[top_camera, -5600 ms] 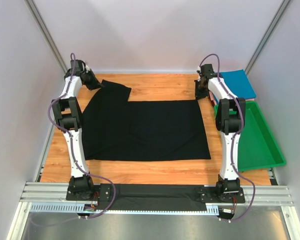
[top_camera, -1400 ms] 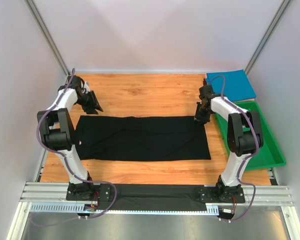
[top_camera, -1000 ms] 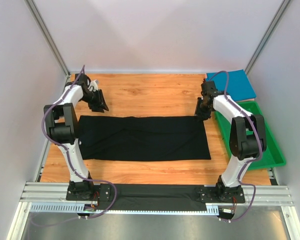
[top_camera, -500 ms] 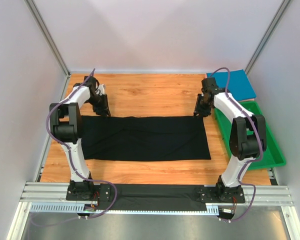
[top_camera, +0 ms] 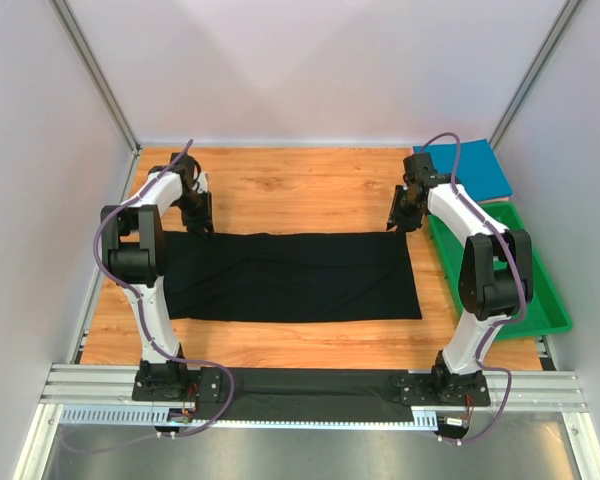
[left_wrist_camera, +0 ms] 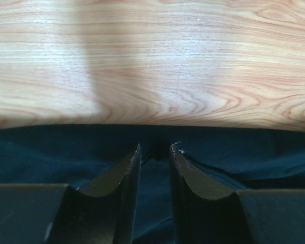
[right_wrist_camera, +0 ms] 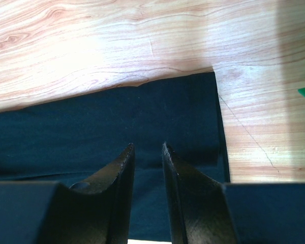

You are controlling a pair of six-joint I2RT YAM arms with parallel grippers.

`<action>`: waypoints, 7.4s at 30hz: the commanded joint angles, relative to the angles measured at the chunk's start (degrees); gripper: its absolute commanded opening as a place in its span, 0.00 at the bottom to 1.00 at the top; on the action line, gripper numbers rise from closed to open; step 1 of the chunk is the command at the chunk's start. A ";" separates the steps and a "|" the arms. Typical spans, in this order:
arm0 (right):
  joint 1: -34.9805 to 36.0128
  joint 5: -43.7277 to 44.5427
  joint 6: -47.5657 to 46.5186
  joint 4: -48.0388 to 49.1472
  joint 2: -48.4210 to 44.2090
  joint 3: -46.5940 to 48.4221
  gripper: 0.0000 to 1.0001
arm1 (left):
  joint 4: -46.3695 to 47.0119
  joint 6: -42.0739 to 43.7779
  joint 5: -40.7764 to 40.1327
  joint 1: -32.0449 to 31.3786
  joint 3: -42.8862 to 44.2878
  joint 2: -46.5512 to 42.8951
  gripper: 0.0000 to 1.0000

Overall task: Fold and stack the t-shirts
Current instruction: Fold the tshirt

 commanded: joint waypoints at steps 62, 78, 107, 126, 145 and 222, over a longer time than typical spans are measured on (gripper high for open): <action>0.21 -2.07 1.05 -6.59 -15.28 -7.32 0.31 | -16.66 -34.19 -6.18 -22.05 -26.77 -34.19 0.28; 8.47 -5.58 4.92 -3.96 -10.71 -3.81 0.33 | -20.88 -24.88 -25.24 -3.34 -18.12 -25.21 0.38; 9.18 -6.47 2.29 -3.69 -11.15 -6.53 0.33 | -0.41 -10.20 -3.98 21.44 -32.91 -35.67 0.44; 9.26 -6.20 2.29 -3.96 -10.80 -6.18 0.32 | 10.50 -15.29 6.91 26.47 -43.10 -40.17 0.28; 9.26 -5.59 2.20 -3.78 -9.75 -5.30 0.32 | 10.50 -15.47 6.48 26.47 -42.32 -33.23 0.32; 8.65 -4.44 0.35 -5.10 -7.64 -2.31 0.32 | 5.32 -15.02 5.97 24.62 -39.94 -35.77 0.30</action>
